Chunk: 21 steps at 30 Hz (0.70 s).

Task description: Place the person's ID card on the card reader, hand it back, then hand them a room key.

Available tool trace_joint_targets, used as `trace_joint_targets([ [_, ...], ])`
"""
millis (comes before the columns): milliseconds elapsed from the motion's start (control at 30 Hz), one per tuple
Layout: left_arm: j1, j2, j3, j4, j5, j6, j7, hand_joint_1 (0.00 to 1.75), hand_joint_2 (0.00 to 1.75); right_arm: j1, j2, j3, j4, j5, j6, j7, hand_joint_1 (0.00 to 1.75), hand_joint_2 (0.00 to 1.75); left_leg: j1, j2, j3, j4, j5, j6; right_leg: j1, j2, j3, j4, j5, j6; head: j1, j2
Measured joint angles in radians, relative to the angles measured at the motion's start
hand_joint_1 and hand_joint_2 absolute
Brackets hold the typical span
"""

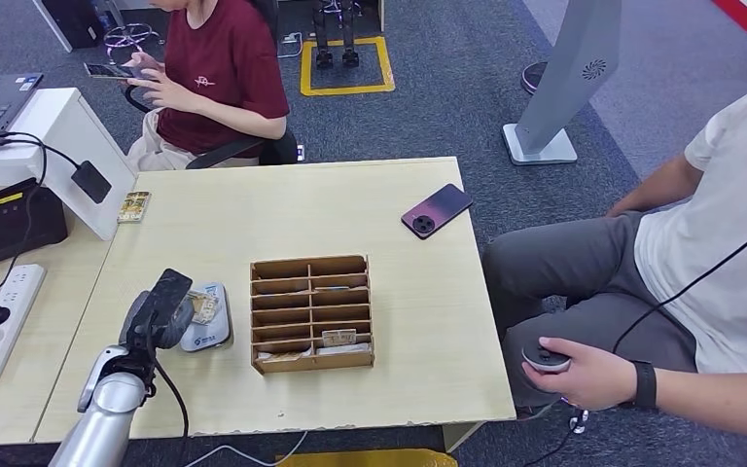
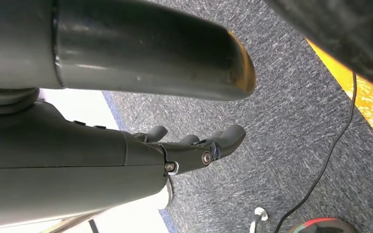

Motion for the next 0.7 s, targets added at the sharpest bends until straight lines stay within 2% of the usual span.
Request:
trace_joint_targets([
  [433, 0.000, -0.005, 0.018, 0.023, -0.054, 0.047, 0.005, 1.75, 1.75, 0.000, 0.003, 0.000, 0.000, 0.013, -0.004, -0.002, 0.00, 0.00, 0.000, 0.000, 0.000, 0.000, 0.000, 0.000, 0.000, 0.000, 0.000, 0.000, 0.000, 0.000, 0.000, 0.000],
  [700, 0.005, -0.005, 0.019, 0.030, -0.242, 0.171, 0.049, 1.75, 1.75, 0.000, 0.008, 0.000, 0.000, 0.010, -0.017, -0.006, 0.00, 0.00, 0.000, 0.000, 0.000, 0.000, 0.000, 0.000, 0.000, 0.000, 0.000, 0.000, 0.000, 0.000, 0.000, 0.000],
])
